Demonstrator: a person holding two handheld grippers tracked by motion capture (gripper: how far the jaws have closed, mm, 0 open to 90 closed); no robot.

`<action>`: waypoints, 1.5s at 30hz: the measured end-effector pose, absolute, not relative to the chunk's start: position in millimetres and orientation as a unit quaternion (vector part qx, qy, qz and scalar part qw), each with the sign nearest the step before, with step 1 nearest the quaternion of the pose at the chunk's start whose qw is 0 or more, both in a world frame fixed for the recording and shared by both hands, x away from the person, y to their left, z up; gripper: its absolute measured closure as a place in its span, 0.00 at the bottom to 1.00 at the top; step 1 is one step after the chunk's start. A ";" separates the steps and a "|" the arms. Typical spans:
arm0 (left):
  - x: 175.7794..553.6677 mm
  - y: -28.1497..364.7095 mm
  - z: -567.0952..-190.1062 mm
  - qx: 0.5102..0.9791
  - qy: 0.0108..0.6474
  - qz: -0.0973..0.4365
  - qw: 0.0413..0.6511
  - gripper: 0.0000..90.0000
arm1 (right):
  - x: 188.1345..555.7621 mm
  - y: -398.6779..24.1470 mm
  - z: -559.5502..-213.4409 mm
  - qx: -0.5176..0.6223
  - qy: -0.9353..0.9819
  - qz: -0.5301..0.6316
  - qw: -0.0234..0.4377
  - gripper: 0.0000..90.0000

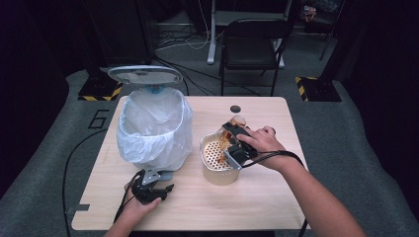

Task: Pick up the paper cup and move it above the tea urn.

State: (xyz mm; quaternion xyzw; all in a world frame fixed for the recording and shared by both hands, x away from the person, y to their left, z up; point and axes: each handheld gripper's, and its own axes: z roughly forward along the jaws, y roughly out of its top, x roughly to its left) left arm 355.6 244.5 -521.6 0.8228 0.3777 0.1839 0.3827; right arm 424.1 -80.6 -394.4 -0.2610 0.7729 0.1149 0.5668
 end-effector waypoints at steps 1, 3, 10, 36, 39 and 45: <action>355.4 244.3 -521.7 0.822 0.379 0.183 0.383 0.36 | 423.0 -80.0 -395.7 -0.266 0.765 0.108 0.577 0.49; 355.6 244.4 -521.6 0.823 0.378 0.184 0.383 0.36 | 420.5 -78.8 -398.6 -0.273 0.753 0.098 0.591 0.49; 355.5 244.4 -521.6 0.823 0.378 0.184 0.383 0.36 | 415.5 -74.0 -401.6 -0.322 0.705 0.054 0.630 0.49; 355.5 244.4 -521.6 0.823 0.378 0.184 0.383 0.36 | 404.3 -67.1 -412.5 -0.410 0.632 -0.025 0.657 0.49; 355.6 244.3 -521.8 0.822 0.378 0.185 0.384 0.36 | 404.4 -67.8 -411.9 -0.390 0.640 -0.009 0.662 0.49; 355.5 244.2 -522.0 0.822 0.378 0.185 0.385 0.36 | 405.1 -66.6 -402.6 -0.402 0.632 -0.017 0.662 0.49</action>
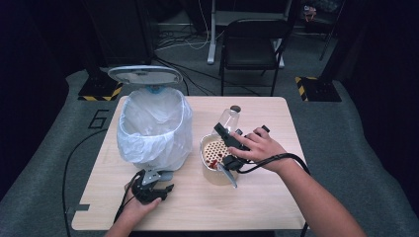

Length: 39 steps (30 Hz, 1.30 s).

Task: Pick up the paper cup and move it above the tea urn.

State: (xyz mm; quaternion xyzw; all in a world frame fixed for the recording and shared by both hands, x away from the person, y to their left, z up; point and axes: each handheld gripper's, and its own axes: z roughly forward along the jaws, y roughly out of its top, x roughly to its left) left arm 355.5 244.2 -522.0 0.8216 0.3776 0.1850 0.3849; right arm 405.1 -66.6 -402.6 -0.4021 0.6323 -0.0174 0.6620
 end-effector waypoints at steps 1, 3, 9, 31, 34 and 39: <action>355.5 244.2 -521.9 0.822 0.378 0.185 0.384 0.36 | 404.0 -70.8 -409.1 -0.356 0.655 0.004 0.666 0.49; 355.5 244.4 -521.6 0.823 0.378 0.184 0.383 0.36 | 404.3 -66.3 -405.8 -0.384 0.635 0.003 0.671 0.49; 355.5 244.1 -521.9 0.822 0.378 0.185 0.384 0.36 | 405.4 -66.3 -406.1 -0.387 0.635 -0.004 0.669 0.49; 355.4 244.3 -521.7 0.822 0.378 0.185 0.383 0.36 | 406.9 -71.4 -380.3 -0.307 0.699 0.106 0.637 0.49; 355.4 244.3 -521.7 0.822 0.378 0.185 0.383 0.36 | 408.9 -72.1 -380.2 -0.300 0.713 0.114 0.624 0.49; 355.5 244.4 -521.7 0.822 0.378 0.185 0.383 0.36 | 413.0 -73.4 -377.5 -0.258 0.755 0.156 0.582 0.49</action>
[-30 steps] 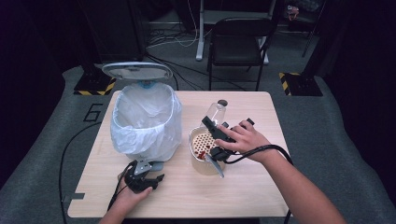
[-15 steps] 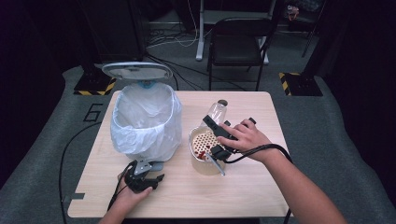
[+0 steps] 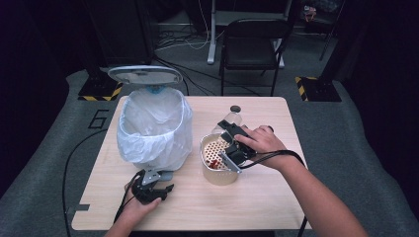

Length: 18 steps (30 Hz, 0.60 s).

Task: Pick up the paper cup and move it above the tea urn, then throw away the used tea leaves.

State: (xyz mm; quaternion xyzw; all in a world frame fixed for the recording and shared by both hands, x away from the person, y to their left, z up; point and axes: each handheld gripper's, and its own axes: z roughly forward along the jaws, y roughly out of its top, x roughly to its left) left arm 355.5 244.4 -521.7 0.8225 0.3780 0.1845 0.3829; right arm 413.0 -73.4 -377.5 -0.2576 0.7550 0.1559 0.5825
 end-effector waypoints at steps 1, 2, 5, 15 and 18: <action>355.5 244.4 -521.7 0.822 0.378 0.184 0.383 0.36 | 414.1 -73.7 -375.9 -0.248 0.761 0.165 0.576 0.49; 355.4 244.4 -521.7 0.823 0.378 0.184 0.383 0.36 | 415.4 -74.0 -374.6 -0.236 0.769 0.174 0.568 0.49; 355.5 244.5 -521.6 0.823 0.378 0.184 0.383 0.36 | 419.5 -75.4 -367.4 -0.196 0.790 0.211 0.541 0.49; 355.6 245.0 -521.3 0.824 0.377 0.181 0.383 0.36 | 433.2 -82.3 -336.1 -0.041 0.839 0.327 0.432 0.49; 355.6 244.7 -521.6 0.823 0.377 0.184 0.383 0.36 | 438.2 -86.2 -331.4 -0.004 0.845 0.356 0.398 0.49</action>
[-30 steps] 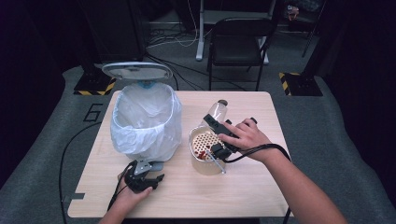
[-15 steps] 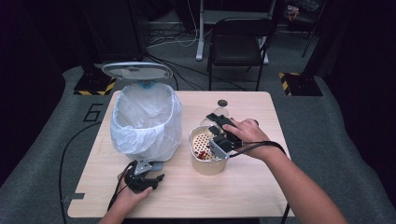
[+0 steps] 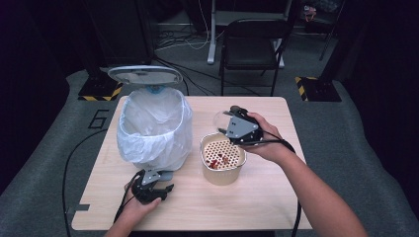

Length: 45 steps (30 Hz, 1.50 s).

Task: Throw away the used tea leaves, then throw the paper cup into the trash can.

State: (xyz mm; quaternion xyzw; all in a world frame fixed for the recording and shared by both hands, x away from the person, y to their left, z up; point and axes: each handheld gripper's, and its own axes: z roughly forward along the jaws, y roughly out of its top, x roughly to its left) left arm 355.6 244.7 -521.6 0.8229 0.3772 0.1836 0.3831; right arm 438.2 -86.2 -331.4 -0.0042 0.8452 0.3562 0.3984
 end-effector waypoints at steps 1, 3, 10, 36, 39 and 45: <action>355.8 245.3 -521.0 0.825 0.376 0.179 0.381 0.36 | 439.5 -87.1 -330.2 0.003 0.847 0.364 0.388 0.49; 355.8 245.3 -521.1 0.825 0.376 0.180 0.382 0.36 | 441.4 -88.9 -326.3 0.028 0.847 0.387 0.363 0.49; 355.6 244.5 -521.6 0.822 0.378 0.184 0.383 0.36 | 445.2 -90.4 -309.0 0.077 0.844 0.437 0.301 0.49; 357.5 246.7 -520.5 0.828 0.368 0.184 0.381 0.36 | 457.1 -52.8 -257.0 0.156 0.821 0.527 0.152 0.49; 357.5 245.8 -521.2 0.824 0.372 0.186 0.385 0.36 | 459.7 -43.9 -253.8 0.158 0.818 0.534 0.146 0.49; 356.8 245.2 -521.3 0.820 0.380 0.177 0.390 0.36 | 464.9 -24.5 -249.8 0.157 0.816 0.538 0.142 0.49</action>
